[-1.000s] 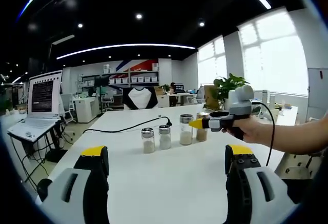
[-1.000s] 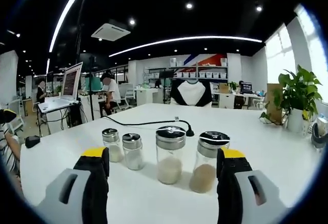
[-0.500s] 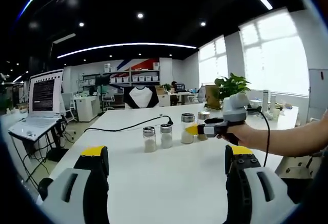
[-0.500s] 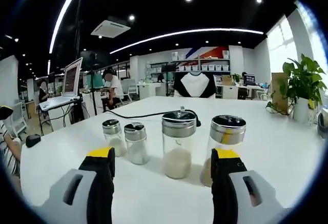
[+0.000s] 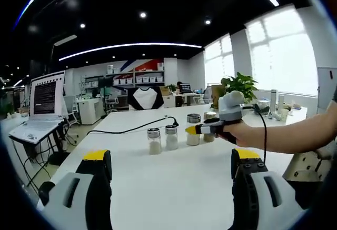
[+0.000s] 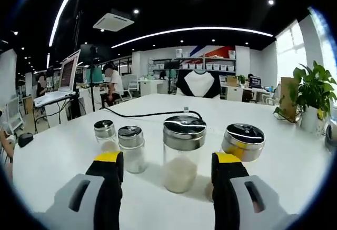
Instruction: Rotate the seasoning bottle until the label or dispensing opening points toward the visible target arrow and the bottle remains upright within the marked orientation range
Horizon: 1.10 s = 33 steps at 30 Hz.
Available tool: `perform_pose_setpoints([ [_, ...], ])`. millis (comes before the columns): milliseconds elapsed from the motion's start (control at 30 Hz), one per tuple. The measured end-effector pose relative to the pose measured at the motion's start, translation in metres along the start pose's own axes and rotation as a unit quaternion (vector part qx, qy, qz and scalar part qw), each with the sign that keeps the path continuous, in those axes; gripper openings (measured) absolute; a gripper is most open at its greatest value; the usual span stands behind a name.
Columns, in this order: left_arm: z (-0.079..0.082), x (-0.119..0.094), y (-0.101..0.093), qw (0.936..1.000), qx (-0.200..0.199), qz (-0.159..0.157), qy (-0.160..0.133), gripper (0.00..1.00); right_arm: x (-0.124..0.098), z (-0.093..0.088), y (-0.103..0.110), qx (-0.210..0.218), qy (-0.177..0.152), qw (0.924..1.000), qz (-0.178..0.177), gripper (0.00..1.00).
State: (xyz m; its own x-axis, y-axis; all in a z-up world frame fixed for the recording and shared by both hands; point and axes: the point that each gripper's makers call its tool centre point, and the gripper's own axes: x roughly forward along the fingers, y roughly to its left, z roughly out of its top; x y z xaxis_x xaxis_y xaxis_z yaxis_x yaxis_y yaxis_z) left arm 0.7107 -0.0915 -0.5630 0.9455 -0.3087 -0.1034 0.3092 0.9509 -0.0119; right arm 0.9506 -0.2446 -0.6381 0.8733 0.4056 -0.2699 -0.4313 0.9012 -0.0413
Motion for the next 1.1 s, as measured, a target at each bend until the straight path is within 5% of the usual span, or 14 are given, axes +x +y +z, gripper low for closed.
perform_pose_setpoints([
  [433, -0.001, 0.000, 0.001, 1.0000, 0.006, 0.002, 0.000, 1.00, 0.022, 0.006, -0.009, 0.010, 0.009, 0.9998, -0.014, 0.60],
  [1100, 0.002, -0.004, 0.004, 0.9998, 0.015, 0.009, -0.001, 0.99, 0.046, -0.007, -0.025, -0.014, 0.053, 0.9971, -0.053, 0.44],
])
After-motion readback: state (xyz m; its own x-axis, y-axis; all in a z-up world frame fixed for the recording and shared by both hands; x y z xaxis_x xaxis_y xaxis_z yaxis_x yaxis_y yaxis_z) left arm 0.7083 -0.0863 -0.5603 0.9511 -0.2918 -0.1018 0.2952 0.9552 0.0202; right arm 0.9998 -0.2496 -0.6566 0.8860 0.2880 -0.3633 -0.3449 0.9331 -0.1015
